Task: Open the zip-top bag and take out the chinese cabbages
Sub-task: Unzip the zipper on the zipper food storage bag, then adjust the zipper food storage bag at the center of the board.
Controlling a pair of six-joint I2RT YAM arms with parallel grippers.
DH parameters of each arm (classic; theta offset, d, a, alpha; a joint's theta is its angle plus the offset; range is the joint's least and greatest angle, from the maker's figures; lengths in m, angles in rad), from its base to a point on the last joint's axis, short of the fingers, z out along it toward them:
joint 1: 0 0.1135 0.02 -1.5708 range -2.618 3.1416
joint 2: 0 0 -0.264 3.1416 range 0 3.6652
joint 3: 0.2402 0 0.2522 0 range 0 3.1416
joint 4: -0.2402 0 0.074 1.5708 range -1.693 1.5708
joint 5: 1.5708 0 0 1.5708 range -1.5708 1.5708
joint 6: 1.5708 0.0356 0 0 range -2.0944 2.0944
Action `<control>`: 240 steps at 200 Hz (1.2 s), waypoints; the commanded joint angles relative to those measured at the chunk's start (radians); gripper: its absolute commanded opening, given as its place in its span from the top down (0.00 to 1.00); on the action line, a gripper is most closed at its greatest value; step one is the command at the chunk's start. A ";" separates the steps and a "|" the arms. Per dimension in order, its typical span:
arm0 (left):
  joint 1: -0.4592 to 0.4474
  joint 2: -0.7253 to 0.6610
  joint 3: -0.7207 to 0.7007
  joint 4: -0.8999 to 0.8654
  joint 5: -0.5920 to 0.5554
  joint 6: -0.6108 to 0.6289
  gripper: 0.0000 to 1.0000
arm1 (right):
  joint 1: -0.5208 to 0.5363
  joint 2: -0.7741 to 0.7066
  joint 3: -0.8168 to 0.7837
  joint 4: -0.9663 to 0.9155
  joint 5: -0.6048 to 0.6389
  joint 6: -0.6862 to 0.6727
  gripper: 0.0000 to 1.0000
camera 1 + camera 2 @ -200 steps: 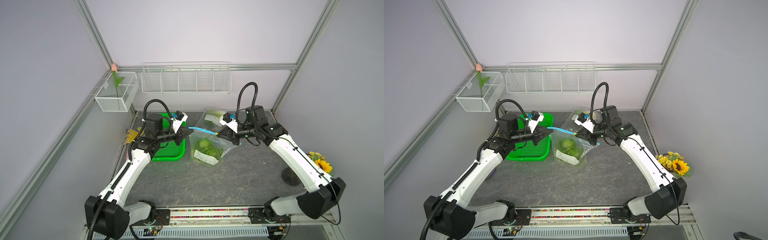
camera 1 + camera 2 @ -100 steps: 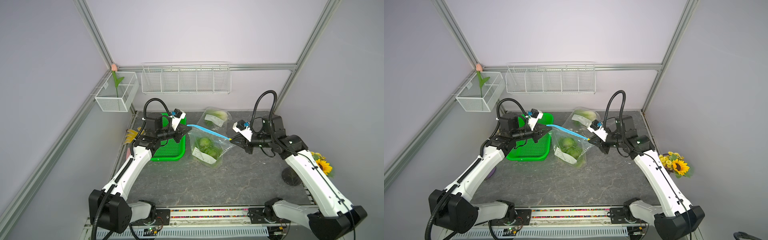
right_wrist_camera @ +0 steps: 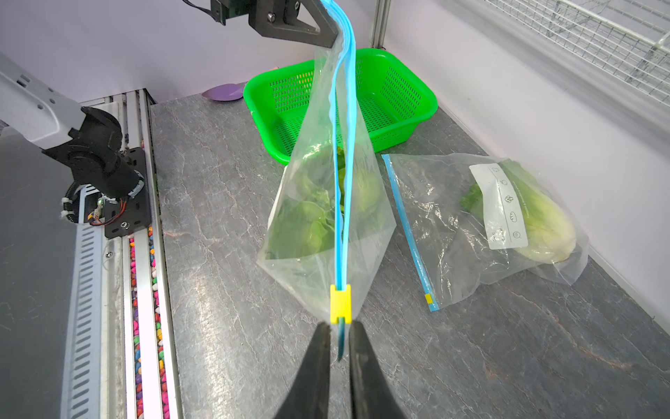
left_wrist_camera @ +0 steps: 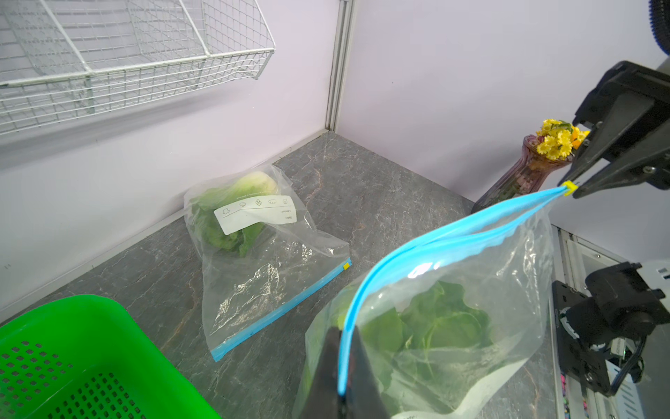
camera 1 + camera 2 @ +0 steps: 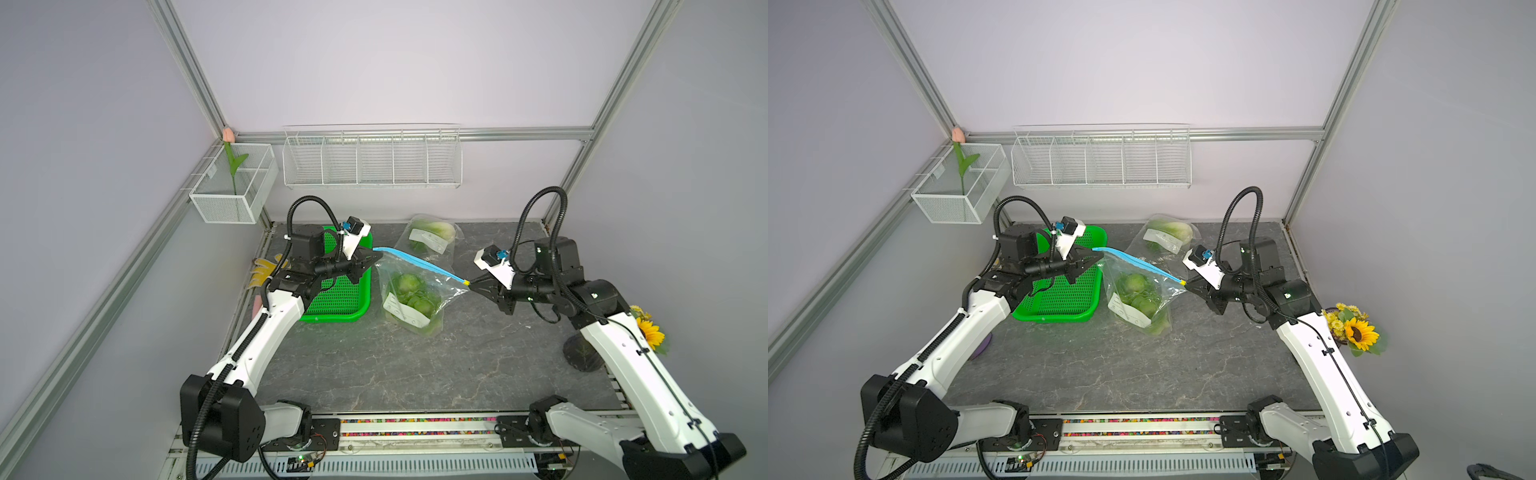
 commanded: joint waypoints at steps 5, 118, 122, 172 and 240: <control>0.006 0.018 -0.004 0.038 0.106 0.043 1.00 | -0.003 0.010 0.016 -0.018 -0.042 -0.007 0.84; -0.010 0.024 -0.001 0.024 0.160 0.075 1.00 | 0.037 0.004 0.037 0.073 -0.072 0.039 0.33; -0.010 0.024 0.000 0.024 0.162 0.075 1.00 | 0.036 -0.001 0.038 0.087 -0.069 0.047 0.29; -0.010 0.020 0.006 0.002 0.182 0.091 1.00 | 0.036 0.148 0.198 0.152 -0.010 0.205 0.23; -0.016 0.007 0.018 -0.036 0.175 0.100 1.00 | 0.143 0.389 0.409 -0.025 -0.003 0.091 0.29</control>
